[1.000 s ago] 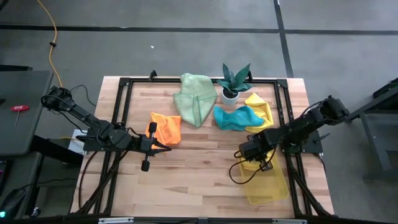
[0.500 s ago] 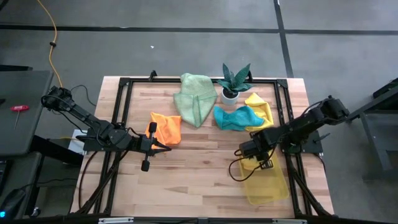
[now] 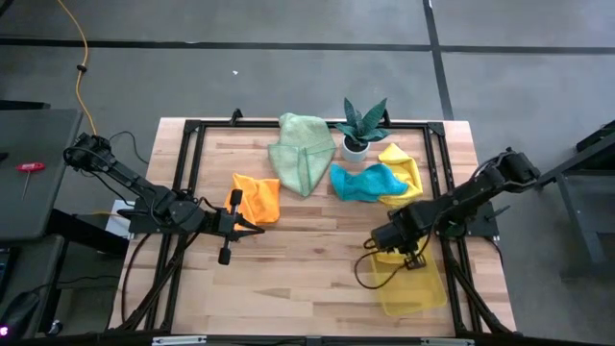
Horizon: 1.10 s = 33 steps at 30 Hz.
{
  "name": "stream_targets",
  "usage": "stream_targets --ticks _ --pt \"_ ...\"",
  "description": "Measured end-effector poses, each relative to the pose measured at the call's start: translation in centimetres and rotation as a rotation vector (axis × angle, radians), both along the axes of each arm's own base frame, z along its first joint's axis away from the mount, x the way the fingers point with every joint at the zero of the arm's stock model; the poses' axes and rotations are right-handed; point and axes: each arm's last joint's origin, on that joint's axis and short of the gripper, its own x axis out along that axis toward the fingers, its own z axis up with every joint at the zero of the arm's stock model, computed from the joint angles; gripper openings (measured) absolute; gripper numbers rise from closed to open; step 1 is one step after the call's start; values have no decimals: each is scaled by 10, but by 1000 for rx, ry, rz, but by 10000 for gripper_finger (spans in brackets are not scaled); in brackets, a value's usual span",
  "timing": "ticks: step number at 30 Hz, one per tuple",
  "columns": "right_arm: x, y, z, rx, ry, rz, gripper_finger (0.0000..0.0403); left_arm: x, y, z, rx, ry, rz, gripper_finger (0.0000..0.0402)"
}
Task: Fold microfiber towels
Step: Put the left yellow microfiber cloth into the yellow bin
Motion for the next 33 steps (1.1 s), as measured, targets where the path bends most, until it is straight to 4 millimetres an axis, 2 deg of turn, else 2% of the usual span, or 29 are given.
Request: stream_targets --ticks 1,5,8,15,19,22,27,30,33 --pt "-3 2 -2 -7 16 0 11 0 0 0 0 0 0 0" --pt "-9 8 -6 -96 2 -35 21 0 0 0 0 0 0 0" --pt "-15 9 -11 -78 43 -53 5 0 0 0 0 -1 0 0" --pt "-27 8 -28 -54 110 -97 2 0 0 0 0 -1 1 0" --pt "-28 7 -26 -69 133 -110 3 0 0 0 0 -1 1 0" --pt "-22 10 -11 -84 112 -81 1 0 0 0 0 -1 1 0" --pt "-1 16 14 -118 -73 -10 0 0 0 0 0 -2 1 0" --pt "11 16 13 -78 -178 5 0 0 0 0 -1 -2 2 0" --pt "16 10 4 -76 -226 -3 0 0 0 0 -1 -1 2 0"
